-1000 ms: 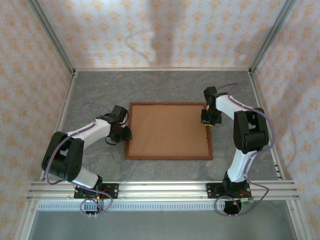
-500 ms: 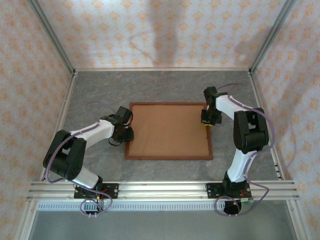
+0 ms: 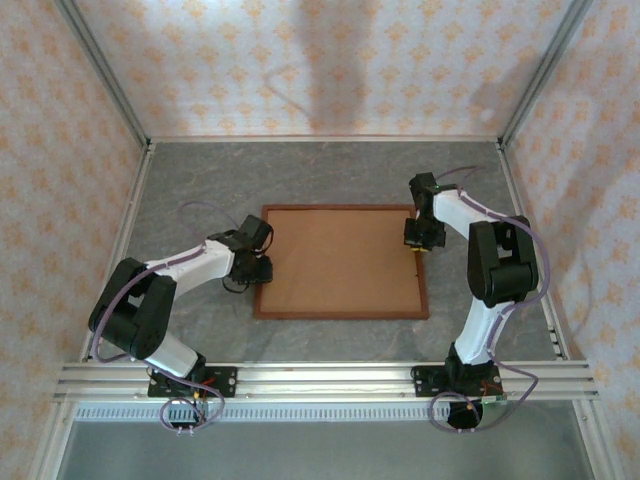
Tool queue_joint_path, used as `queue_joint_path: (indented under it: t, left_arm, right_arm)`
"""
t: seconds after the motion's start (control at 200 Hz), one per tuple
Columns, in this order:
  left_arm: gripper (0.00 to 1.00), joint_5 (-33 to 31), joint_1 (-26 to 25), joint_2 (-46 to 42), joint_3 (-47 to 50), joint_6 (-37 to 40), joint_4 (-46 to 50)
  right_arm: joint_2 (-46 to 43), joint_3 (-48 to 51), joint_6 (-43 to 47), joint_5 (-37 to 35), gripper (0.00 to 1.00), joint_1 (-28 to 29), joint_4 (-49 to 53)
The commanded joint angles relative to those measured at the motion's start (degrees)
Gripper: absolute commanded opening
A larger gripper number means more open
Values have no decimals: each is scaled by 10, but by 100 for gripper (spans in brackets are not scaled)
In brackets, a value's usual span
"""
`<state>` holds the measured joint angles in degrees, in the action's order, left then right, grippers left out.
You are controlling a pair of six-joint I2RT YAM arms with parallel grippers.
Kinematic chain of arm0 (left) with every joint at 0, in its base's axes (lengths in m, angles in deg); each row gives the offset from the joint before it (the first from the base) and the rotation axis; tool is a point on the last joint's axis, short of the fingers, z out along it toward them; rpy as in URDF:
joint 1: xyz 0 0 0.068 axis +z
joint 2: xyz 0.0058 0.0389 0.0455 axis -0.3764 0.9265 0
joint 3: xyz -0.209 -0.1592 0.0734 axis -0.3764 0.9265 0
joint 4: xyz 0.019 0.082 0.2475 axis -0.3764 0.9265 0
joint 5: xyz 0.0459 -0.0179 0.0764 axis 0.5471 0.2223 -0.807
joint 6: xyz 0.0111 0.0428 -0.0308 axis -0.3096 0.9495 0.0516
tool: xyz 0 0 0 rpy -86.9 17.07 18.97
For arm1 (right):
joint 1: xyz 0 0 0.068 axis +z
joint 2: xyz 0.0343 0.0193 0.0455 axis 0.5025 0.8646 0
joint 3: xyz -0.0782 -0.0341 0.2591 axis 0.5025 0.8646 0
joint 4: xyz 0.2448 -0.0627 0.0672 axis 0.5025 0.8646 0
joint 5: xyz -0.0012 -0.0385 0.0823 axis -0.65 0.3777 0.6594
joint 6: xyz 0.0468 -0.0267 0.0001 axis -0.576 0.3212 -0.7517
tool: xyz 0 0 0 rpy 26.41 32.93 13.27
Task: Put the photo into the frame
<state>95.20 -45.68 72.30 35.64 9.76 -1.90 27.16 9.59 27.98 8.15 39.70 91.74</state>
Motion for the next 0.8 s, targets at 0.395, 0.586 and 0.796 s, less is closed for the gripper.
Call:
queue_joint_path:
  t: [0.395, 0.586, 0.796]
  left_arm:
    - [38, 88, -30, 58, 31, -13, -44]
    - [44, 93, -25, 43, 31, -29, -71]
    - [49, 60, 4, -17, 23, -27, -44]
  right_arm:
    - [-6, 14, -11, 10, 8, 4, 1]
    - [-7, 9, -13, 10, 8, 5, -2]
    - [-16, 4, -11, -5, 7, 3, 3]
